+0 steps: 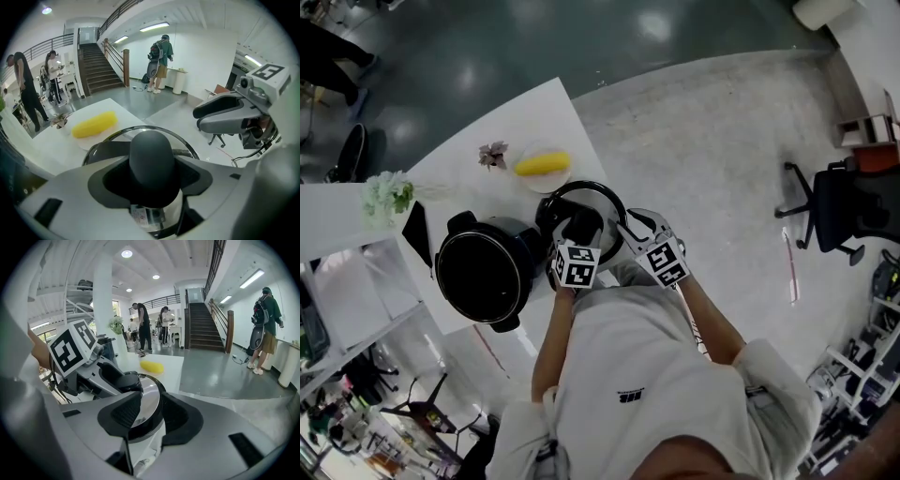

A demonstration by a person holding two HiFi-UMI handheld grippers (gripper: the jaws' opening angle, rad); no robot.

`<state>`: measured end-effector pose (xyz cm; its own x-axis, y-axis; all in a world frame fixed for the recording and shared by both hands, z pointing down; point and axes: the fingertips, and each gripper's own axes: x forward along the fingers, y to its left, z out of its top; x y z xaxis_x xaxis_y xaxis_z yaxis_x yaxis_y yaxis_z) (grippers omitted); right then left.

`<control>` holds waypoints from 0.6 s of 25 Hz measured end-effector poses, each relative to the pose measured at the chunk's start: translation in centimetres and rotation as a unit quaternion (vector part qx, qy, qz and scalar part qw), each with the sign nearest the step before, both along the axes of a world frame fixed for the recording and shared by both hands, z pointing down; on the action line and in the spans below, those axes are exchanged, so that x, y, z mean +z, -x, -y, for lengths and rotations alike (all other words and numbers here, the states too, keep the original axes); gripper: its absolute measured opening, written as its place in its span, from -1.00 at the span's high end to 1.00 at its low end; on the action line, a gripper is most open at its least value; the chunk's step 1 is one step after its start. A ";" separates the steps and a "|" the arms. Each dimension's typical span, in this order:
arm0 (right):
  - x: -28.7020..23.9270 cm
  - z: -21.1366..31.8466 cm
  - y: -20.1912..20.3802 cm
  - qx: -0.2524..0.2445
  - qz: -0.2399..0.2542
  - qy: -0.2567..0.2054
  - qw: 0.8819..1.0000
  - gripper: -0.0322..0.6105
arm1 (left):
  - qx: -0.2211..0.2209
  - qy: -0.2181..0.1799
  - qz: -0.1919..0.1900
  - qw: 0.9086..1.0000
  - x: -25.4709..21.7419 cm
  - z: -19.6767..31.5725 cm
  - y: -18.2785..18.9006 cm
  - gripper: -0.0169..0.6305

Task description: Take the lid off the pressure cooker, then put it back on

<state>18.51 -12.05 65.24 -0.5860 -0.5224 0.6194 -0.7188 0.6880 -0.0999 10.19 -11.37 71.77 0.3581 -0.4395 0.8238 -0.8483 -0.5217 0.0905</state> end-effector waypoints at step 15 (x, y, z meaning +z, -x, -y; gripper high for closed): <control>-0.7 -0.1 0.0 0.003 0.002 -0.008 1.000 0.47 | 0.000 0.000 0.003 1.000 -0.5 -0.3 -0.6 0.05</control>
<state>18.51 -11.90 64.52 -0.5853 -0.5356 0.6087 -0.7221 0.6859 -0.0907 10.79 -11.06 71.27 0.3530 -0.4389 0.8263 -0.8488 -0.5217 0.0856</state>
